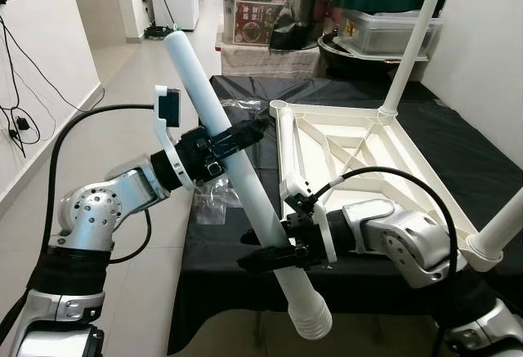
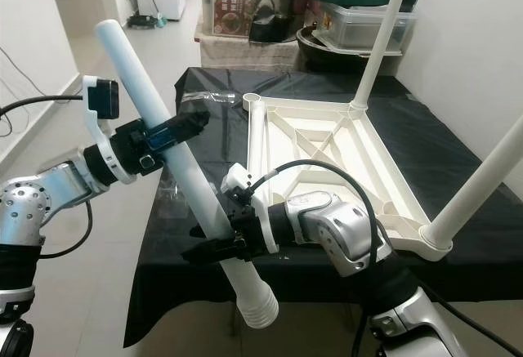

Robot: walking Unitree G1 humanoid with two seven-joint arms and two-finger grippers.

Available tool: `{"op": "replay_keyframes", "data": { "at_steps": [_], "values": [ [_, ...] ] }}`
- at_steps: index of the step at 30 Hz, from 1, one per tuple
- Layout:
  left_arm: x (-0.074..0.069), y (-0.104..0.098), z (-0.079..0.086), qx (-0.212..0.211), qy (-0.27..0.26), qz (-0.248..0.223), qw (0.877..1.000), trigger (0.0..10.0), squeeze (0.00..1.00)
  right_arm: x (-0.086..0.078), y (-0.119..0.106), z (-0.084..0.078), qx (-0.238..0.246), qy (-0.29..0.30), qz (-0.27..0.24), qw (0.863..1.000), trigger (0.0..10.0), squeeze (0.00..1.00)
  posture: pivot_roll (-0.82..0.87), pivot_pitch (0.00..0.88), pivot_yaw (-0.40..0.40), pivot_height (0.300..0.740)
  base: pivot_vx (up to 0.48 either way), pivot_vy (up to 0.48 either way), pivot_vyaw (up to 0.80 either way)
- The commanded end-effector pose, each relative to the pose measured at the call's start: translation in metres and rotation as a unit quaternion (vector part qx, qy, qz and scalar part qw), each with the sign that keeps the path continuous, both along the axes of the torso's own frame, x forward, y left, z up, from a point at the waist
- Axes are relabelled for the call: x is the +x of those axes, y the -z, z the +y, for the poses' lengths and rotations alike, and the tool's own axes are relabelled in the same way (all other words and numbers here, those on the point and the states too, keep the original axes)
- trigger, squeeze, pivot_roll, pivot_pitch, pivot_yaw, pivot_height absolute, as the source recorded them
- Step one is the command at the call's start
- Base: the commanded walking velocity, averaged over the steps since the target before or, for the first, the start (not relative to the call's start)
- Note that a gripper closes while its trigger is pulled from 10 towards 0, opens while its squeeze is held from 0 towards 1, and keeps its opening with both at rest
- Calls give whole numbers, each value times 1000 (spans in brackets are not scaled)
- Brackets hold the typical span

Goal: Building children table

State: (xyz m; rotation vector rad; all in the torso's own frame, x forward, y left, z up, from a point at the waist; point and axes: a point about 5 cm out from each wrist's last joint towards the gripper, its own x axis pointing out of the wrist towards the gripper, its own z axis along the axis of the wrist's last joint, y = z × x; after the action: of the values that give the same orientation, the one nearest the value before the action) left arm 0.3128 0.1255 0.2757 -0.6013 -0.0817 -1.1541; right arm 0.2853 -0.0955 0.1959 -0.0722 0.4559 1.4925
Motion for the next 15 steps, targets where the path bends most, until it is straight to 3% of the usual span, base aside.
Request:
{"op": "replay_keyframes", "data": {
  "at_steps": [1, 9, 11, 15],
  "values": [
    [4, -12, 1, -13, -17, -27, 999, 10000, 0, -7, 2, 11, -7, -31, 0, 999, 10000, 0, 51, 25, -48, 740, 0, 0, 0],
    [4, -12, 1, -14, -21, -31, 999, 10000, 0, -7, 2, 15, -12, -30, -5, 999, 10000, 0, 51, 20, -50, 740, 0, 0, 0],
    [4, -12, 1, -15, -21, -31, 999, 10000, 0, -6, 2, 15, -13, -29, -6, 999, 0, 0, 51, 17, -49, 740, 0, 0, 0],
    [5, -12, 1, -18, -21, -32, 999, 10000, 0, -4, 2, 16, -13, -25, -7, 1000, 0, 0, 48, 11, -48, 740, 0, 0, 0]
  ]
}}
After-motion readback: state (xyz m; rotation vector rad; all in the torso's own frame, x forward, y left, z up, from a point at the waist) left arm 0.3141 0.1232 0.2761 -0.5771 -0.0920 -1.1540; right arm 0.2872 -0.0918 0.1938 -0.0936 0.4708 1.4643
